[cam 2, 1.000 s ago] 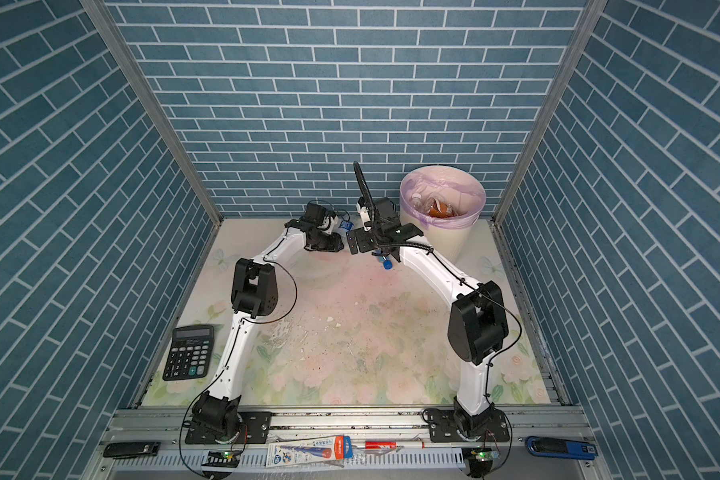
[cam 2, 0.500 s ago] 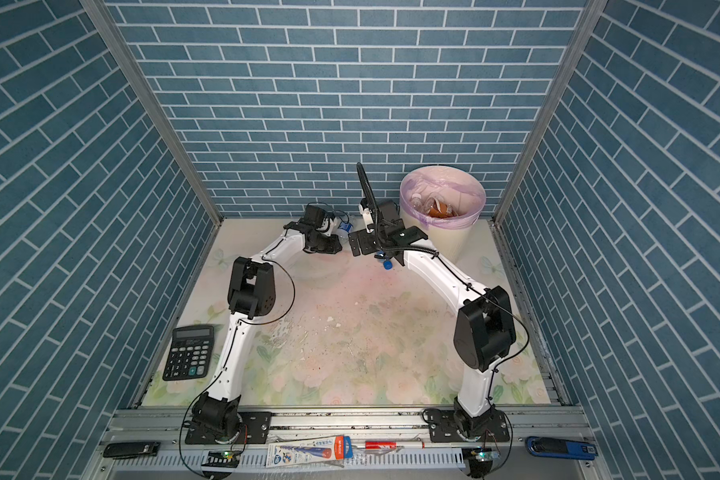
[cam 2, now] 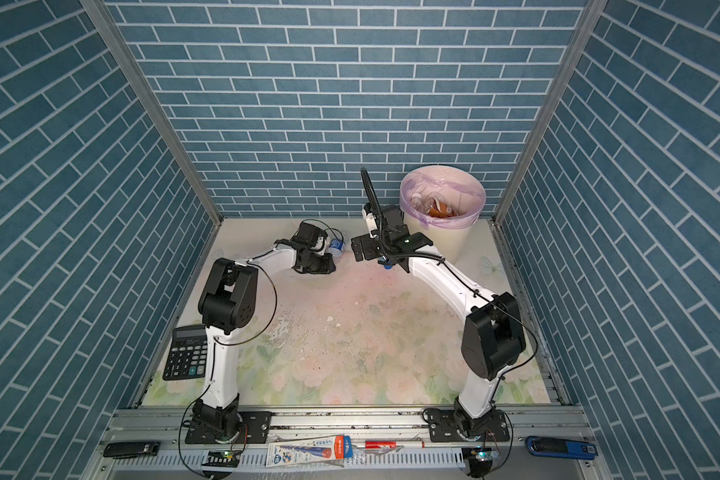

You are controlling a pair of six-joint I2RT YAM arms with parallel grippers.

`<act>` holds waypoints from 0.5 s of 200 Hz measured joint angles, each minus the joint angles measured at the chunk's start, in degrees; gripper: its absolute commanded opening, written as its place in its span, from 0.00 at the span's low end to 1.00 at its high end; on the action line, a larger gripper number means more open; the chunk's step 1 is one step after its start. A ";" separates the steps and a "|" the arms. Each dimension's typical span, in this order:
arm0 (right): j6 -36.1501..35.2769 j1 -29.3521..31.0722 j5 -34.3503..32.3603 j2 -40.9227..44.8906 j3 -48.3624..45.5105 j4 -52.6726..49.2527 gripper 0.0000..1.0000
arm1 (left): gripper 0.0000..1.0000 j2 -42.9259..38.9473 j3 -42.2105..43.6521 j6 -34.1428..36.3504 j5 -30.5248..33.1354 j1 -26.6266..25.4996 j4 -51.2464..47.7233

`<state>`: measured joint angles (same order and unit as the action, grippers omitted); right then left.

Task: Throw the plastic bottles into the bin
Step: 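Lift the blue-labelled bottle with the left gripper while the right approaches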

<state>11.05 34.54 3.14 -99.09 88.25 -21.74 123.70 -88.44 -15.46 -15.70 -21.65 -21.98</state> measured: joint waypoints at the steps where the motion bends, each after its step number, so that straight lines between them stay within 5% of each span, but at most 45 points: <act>1: 0.04 0.00 0.00 0.07 -0.04 0.02 0.97 | 0.22 -0.22 0.28 -0.11 0.07 -0.11 -0.02; 65: 2.05 0.00 0.83 6.54 -6.86 2.14 0.97 | 0.32 -15.74 18.34 -5.60 4.22 -4.61 -3.91; 100: 2.82 0.00 1.05 10.38 -10.29 3.32 0.97 | 0.74 -20.87 20.44 -7.30 5.62 -5.60 -5.57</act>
<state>13.87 34.54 4.19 -88.71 77.95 -18.41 102.83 -68.01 -22.76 -10.09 -27.24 -27.55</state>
